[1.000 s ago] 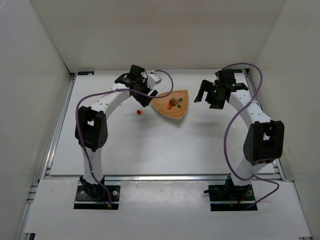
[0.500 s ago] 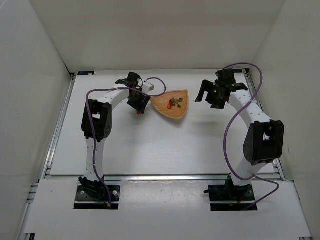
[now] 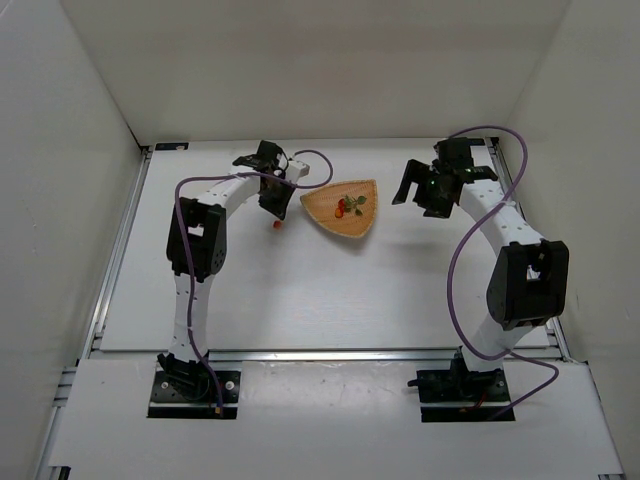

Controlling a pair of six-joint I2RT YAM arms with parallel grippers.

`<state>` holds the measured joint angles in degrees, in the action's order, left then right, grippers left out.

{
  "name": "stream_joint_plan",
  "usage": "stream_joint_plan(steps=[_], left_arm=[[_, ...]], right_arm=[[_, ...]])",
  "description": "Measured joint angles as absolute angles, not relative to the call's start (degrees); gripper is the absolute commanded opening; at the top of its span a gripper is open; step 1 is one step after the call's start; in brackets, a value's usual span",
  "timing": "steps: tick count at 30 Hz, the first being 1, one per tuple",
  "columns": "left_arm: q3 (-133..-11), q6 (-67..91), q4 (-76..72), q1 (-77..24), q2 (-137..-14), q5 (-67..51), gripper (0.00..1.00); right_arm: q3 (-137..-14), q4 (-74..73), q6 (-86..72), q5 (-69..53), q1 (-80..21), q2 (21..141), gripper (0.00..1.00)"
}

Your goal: Place and organize the fake fruits in the fruit bowl

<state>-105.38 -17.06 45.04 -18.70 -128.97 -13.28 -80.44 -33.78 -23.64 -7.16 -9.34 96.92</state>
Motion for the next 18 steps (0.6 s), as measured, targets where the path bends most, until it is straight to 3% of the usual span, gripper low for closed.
stream_joint_plan(steps=[8,18], left_arm=[[-109.4,-18.0,47.0,-21.9,-128.1,-13.1,0.11],[-120.4,-16.8,40.2,-26.2,-128.5,-26.2,0.12]], right_arm=[[-80.5,-34.0,-23.6,-7.0,-9.3,98.1,0.99],[-80.5,-34.6,-23.5,-7.0,-8.3,99.2,0.99]])
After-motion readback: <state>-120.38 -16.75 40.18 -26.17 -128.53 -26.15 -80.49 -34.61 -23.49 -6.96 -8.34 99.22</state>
